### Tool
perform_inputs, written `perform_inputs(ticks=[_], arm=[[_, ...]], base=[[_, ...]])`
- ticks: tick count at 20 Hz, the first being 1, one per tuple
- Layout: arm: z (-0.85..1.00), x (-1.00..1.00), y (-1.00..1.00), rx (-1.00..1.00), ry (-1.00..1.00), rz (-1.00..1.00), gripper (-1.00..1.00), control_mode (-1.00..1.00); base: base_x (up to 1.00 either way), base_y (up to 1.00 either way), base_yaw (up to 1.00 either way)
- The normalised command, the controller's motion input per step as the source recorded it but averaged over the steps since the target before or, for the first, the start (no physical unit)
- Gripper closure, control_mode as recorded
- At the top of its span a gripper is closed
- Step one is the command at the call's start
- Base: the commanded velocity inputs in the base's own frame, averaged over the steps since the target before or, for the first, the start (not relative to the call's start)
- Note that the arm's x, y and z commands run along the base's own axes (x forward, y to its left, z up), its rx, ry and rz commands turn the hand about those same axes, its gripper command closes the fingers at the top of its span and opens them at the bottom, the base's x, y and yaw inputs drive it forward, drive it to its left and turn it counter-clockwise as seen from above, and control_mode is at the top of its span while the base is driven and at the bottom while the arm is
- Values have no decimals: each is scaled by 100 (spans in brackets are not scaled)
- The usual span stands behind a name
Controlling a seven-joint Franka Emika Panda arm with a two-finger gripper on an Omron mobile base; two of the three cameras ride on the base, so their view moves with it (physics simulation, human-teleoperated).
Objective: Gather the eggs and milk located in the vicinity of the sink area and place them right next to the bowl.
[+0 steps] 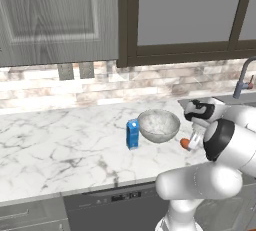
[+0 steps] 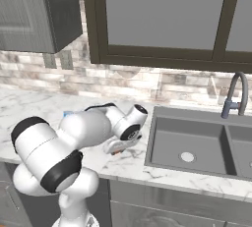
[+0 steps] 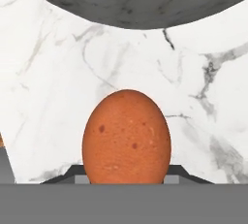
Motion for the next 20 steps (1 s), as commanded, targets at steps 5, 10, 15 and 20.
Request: perform_inputs(ticks=[5,10,15,20], arm=[[2,0,0,0,-2,26,100,-100],[1,0,-4,0,-2,22,100,-100],[0,3,-5,0,0,6,100,-100],[0,8,-8,0,0,0,100,-100]], base=[[0,0,0],[0,0,0],[0,0,0],[0,0,0]])
